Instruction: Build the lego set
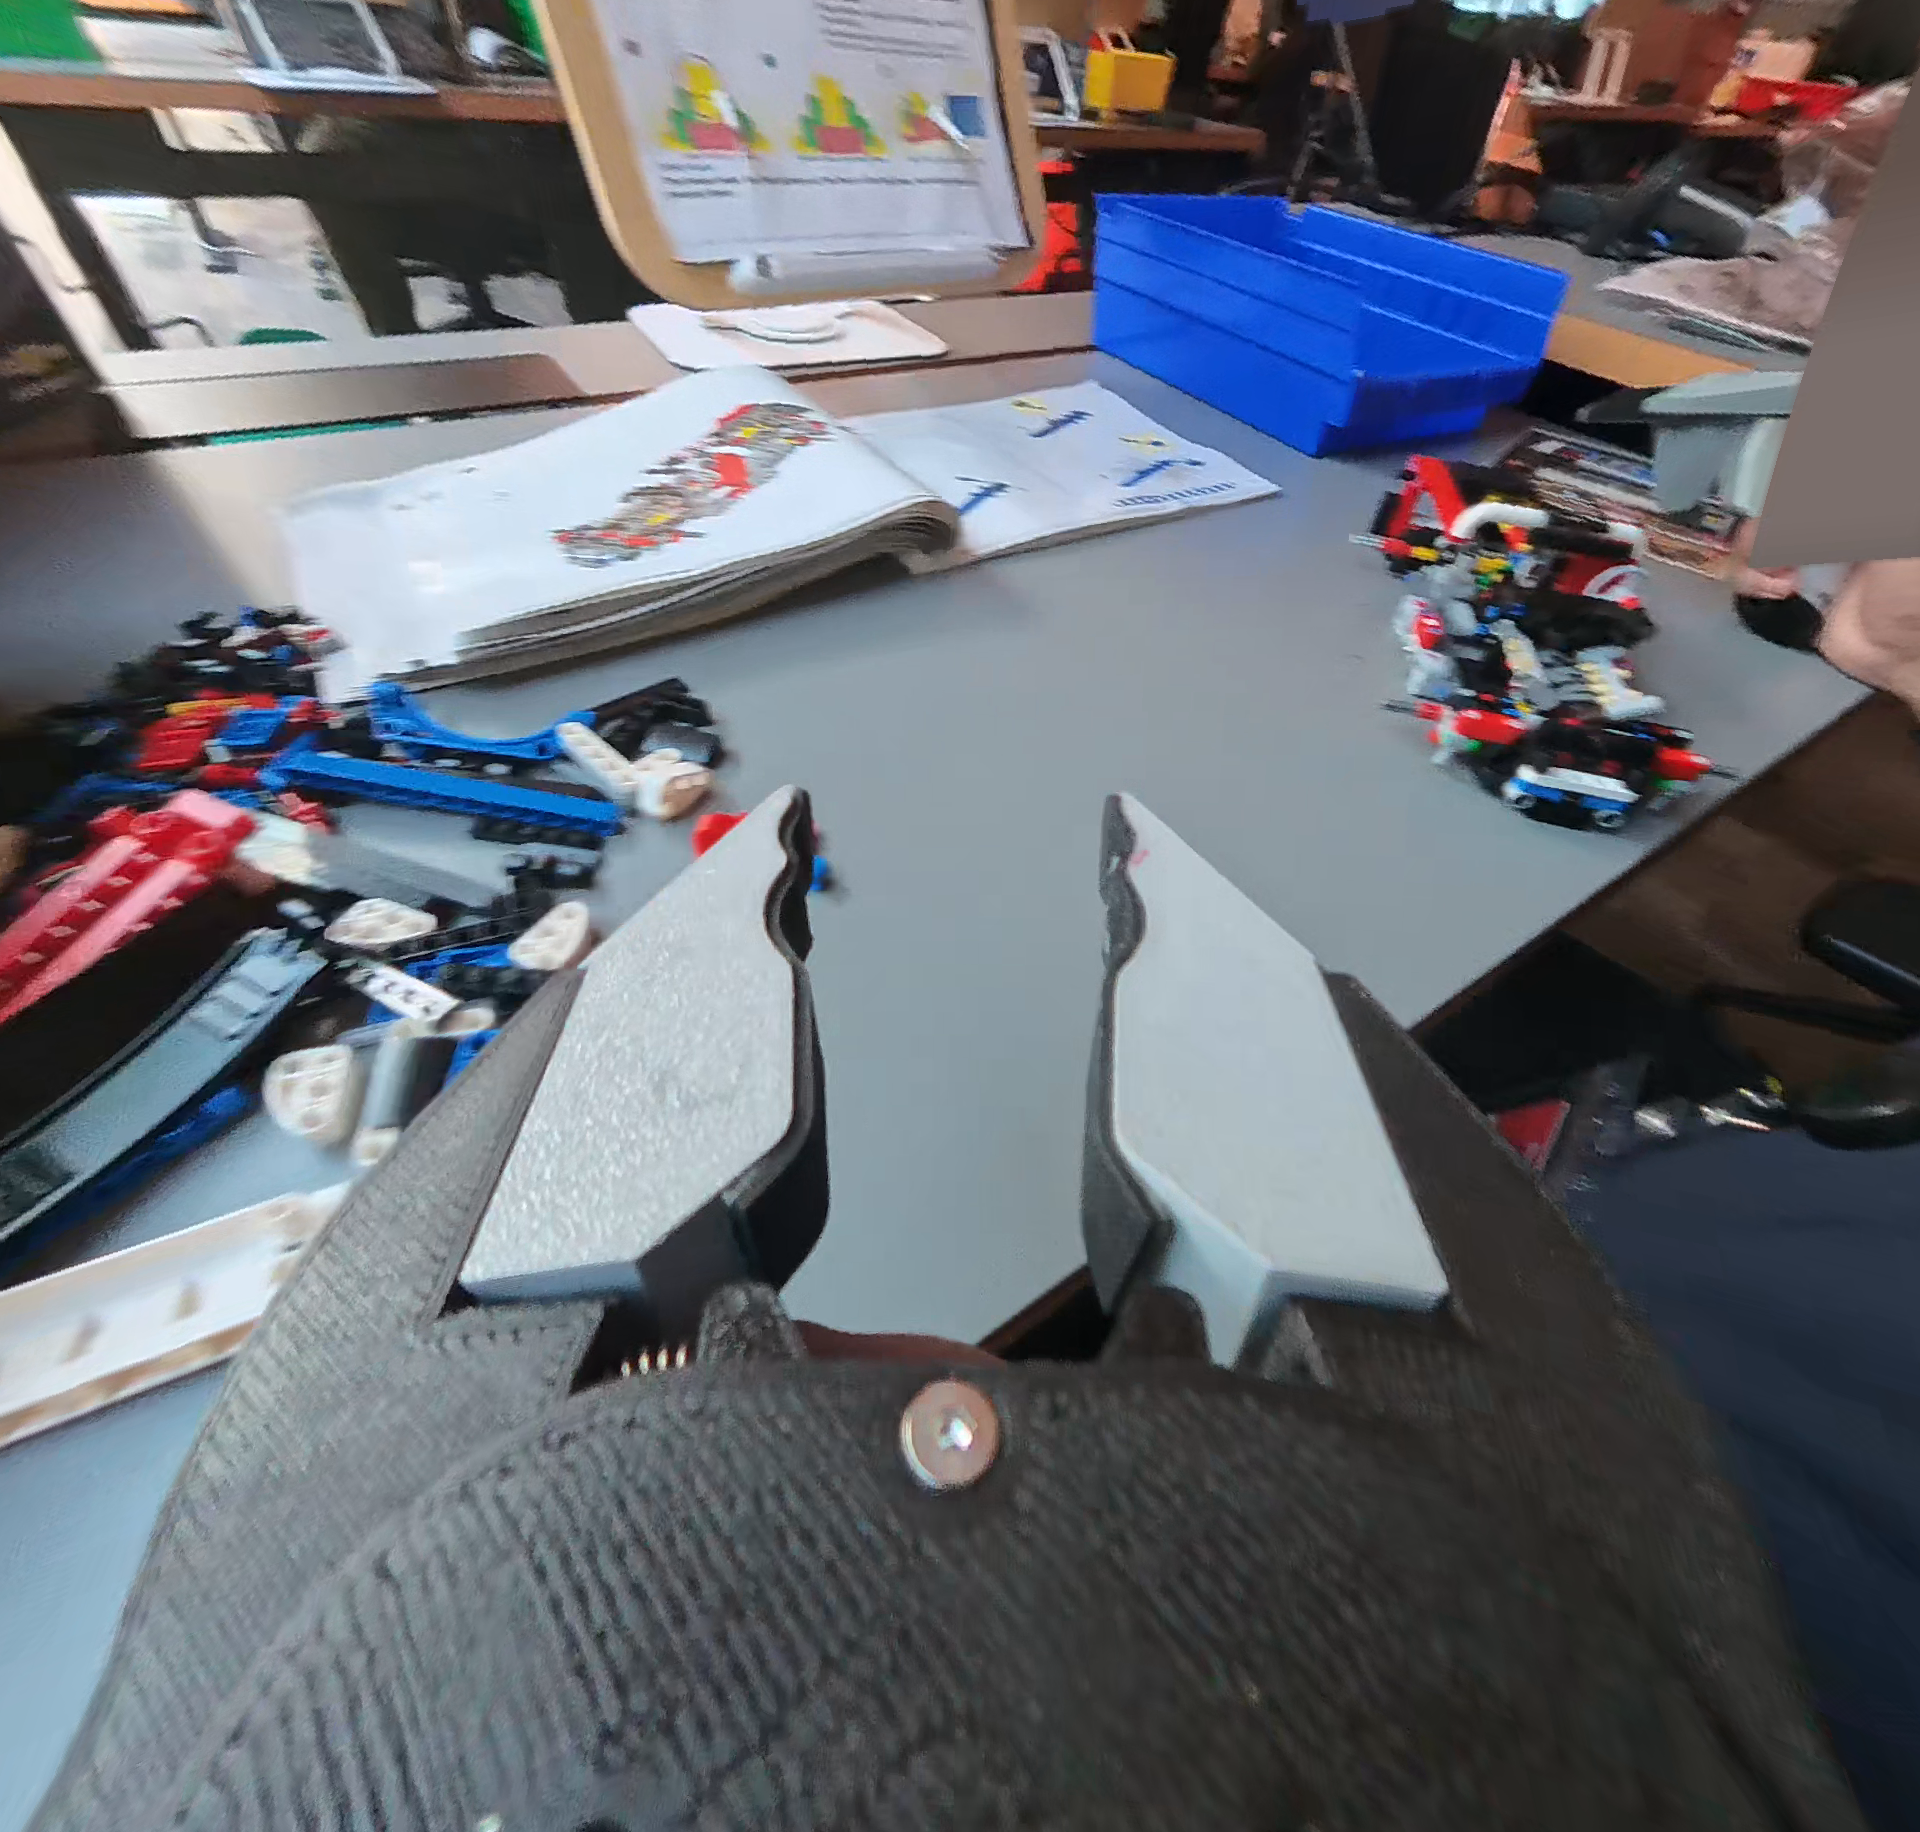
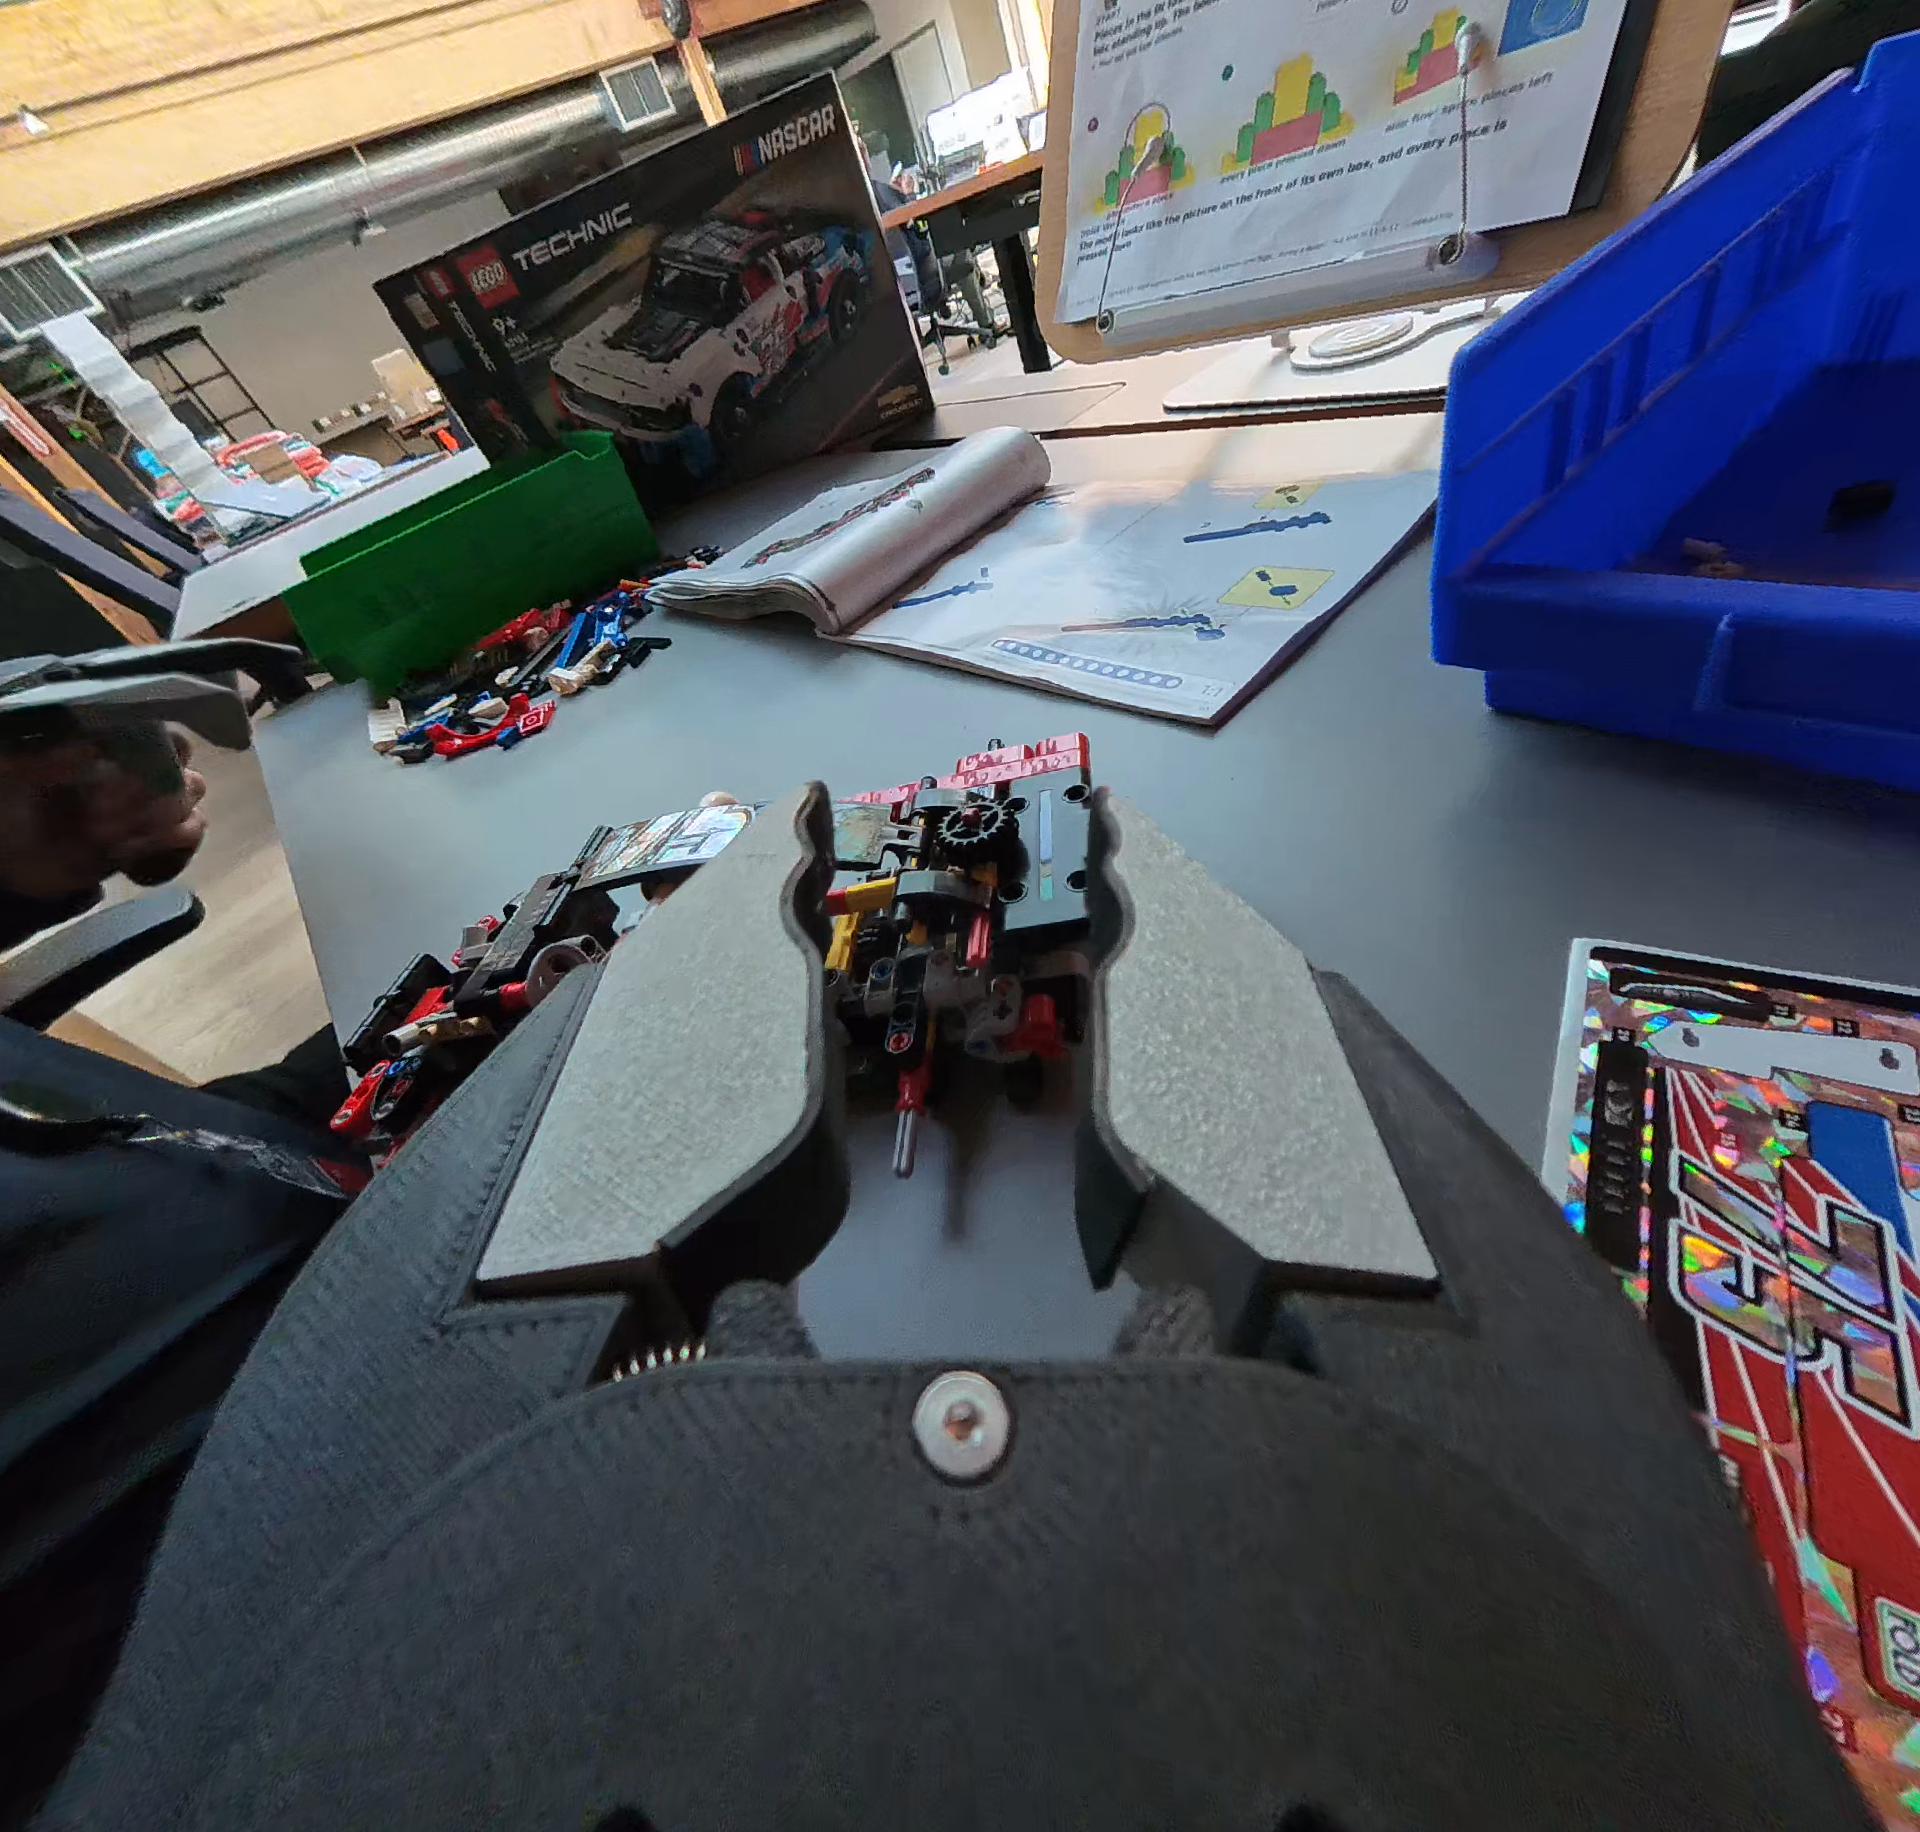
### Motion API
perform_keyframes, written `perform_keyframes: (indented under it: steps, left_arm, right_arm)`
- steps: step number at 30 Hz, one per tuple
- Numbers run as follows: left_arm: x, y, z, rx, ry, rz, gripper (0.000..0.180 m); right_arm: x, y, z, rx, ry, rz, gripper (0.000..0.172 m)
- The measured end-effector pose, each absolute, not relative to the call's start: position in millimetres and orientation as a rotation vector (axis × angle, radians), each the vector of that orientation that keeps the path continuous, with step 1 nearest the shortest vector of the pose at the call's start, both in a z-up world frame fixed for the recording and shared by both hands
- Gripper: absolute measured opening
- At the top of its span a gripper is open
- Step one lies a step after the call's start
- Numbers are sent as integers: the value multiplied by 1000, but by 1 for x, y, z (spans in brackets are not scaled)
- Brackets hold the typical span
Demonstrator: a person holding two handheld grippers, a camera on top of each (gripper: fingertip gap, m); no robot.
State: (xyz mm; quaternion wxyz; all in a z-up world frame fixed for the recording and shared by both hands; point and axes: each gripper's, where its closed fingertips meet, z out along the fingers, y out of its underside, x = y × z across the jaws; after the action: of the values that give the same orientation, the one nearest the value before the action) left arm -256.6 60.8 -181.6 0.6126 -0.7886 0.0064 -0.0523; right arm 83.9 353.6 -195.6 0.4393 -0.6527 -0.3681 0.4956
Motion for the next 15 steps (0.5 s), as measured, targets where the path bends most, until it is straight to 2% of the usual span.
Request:
perform_keyframes:
  steps: [7, 12, 15]
  left_arm:
    - [-322, 56, -176, -1754, -47, 23, 53]
    - [-375, 58, -186, -1873, -78, 144, 50]
    - [-404, 60, -193, -1963, -100, 184, 37]
  right_arm:
    - [82, 359, -201, -1657, -915, 1144, 47]
    - [77, 361, -211, -1720, -948, 1083, 47]
    - [76, 362, -215, -1737, -959, 1046, 46]
